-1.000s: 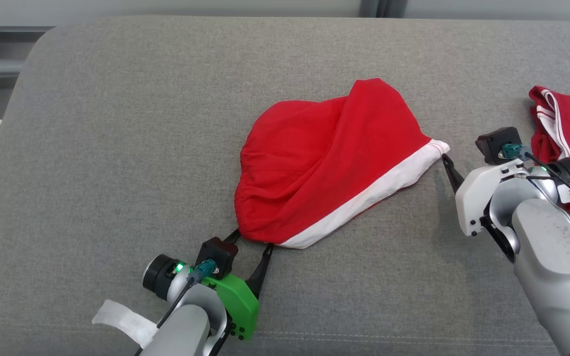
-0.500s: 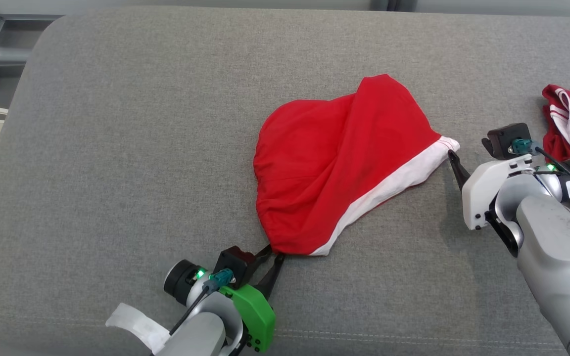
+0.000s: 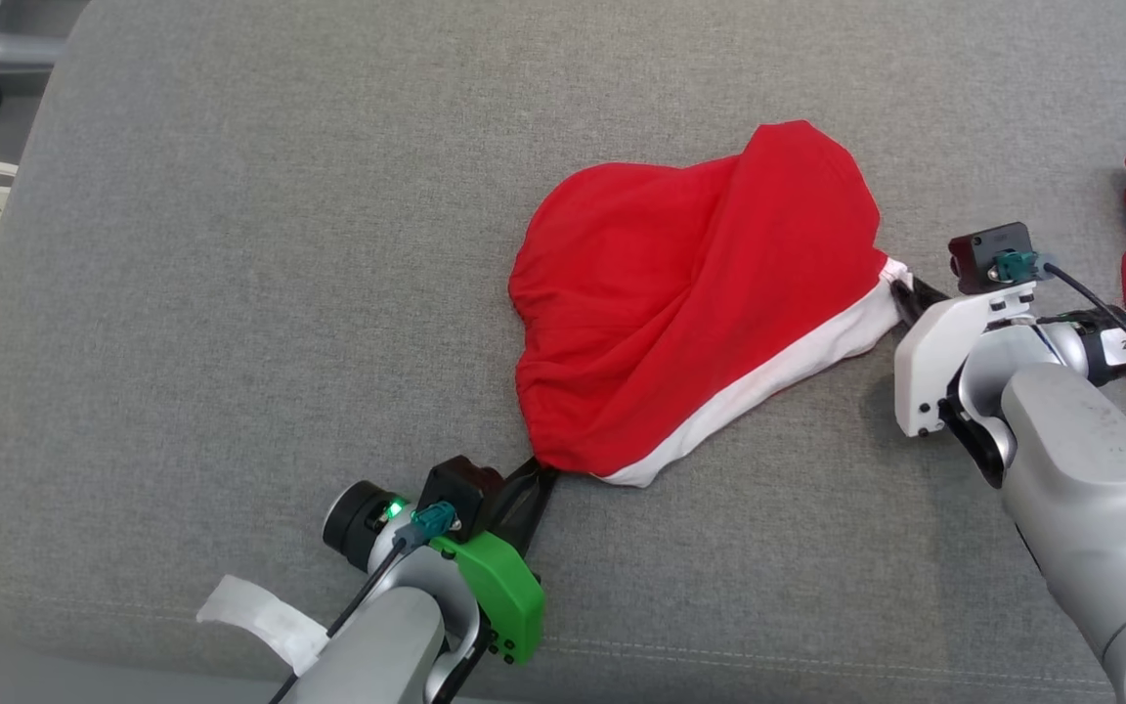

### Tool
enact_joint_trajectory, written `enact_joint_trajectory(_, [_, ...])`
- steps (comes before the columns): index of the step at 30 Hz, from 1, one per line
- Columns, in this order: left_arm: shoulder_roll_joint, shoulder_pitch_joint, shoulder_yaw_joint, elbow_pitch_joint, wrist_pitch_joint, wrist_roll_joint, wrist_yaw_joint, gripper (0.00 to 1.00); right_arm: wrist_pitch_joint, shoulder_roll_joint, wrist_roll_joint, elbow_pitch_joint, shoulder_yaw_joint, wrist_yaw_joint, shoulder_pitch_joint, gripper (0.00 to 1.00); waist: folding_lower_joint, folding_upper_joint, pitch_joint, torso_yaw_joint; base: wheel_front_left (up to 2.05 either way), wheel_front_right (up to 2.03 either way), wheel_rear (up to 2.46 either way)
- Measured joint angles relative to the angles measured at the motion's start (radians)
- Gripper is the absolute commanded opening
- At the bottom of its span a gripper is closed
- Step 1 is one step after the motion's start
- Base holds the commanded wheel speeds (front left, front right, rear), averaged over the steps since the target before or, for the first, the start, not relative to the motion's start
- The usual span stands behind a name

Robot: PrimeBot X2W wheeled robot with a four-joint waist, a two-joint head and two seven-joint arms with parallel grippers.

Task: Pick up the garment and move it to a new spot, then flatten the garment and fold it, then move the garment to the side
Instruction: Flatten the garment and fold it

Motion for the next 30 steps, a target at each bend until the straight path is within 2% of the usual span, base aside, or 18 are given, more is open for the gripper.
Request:
enact_joint_trajectory(7, [0.001,-0.004,0.033,-0.031,0.000,-0.026,0.000,0.00,-0.023,-0.011,0.047,-0.003,0.033,0.000,-0.003,0.00,0.0000,0.0000,-0.005,0.002,0.00,0.00,0.00])
enact_joint_trajectory(15, [0.043,-0.038,0.093,-0.134,0.042,-0.109,0.000,0.00,-0.069,-0.019,0.142,-0.061,-0.004,0.000,-0.021,0.00,-0.0001,0.0000,-0.048,-0.010,0.00,0.00,0.00])
enact_joint_trajectory(19, [0.077,-0.042,0.111,-0.230,0.134,-0.172,0.000,0.00,-0.053,-0.032,0.188,-0.100,-0.014,0.000,-0.021,0.00,-0.0001,-0.0001,-0.075,-0.018,0.00,0.00,0.00])
enact_joint_trajectory(27, [0.140,-0.006,0.142,-0.468,0.428,-0.406,0.001,0.00,0.023,-0.059,0.237,-0.179,-0.014,0.000,0.002,0.00,-0.0001,0.0000,-0.128,-0.038,0.00,0.00,0.00])
enact_joint_trajectory(30, [0.176,-0.002,0.185,-0.549,0.476,-0.446,0.038,0.00,0.026,-0.070,0.256,-0.211,-0.049,0.000,0.005,0.00,-0.0001,0.0000,-0.144,-0.046,0.00,0.00,0.00])
